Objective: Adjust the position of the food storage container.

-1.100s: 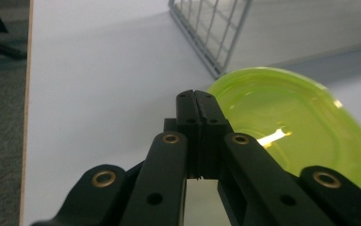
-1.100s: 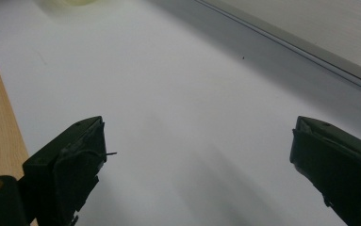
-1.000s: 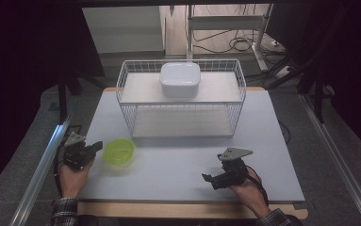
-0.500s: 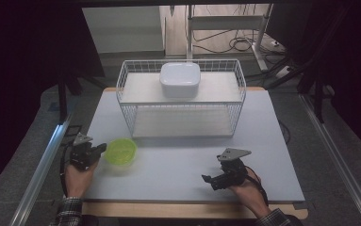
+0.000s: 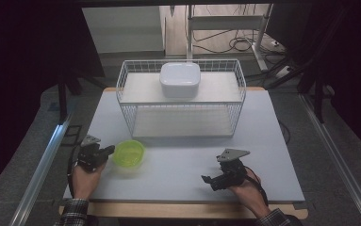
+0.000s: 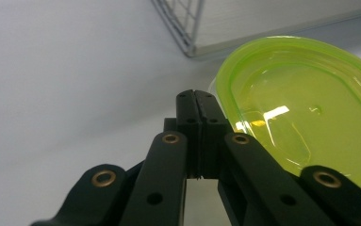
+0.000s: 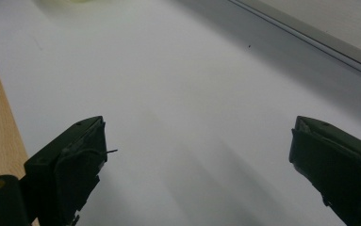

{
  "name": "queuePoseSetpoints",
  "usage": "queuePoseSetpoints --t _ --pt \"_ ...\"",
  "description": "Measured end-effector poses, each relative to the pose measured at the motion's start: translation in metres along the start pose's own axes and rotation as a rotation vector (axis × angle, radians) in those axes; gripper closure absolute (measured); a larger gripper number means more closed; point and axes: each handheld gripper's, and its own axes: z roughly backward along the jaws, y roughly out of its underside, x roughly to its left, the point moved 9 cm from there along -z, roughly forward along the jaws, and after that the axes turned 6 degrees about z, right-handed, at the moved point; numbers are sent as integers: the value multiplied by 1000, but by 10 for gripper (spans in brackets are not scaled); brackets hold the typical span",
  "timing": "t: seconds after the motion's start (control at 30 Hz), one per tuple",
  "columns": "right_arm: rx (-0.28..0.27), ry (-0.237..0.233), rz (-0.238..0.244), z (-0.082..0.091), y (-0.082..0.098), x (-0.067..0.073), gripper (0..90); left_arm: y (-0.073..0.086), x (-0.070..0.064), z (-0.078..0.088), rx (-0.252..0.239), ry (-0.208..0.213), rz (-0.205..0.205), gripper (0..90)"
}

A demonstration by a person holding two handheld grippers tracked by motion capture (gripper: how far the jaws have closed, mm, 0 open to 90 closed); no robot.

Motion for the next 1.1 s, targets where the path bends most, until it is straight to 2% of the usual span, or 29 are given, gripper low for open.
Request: queuePoseSetpoints --t 0.5,0.7,0.8,0.87,0.97,1.03,1.1 --pt "11 -1 2 -2 2 0 50 3 -43 -9 28 84 -6 900" --pt "16 -2 0 -2 2 0 50 6 -65 -13 48 127 -47 899" --pt "16 -2 0 -2 2 0 50 7 -65 -13 53 138 -53 885" --pt "15 -1 0 -1 2 0 50 9 -61 -12 59 156 -36 869" --pt "14 -1 -4 -1 2 0 50 13 -54 -12 74 160 -28 863" --pt "15 -2 -3 -2 2 0 50 18 -51 -15 100 157 -39 864" --pt "16 -2 0 -2 3 0 50 20 -54 -17 116 177 -39 869"
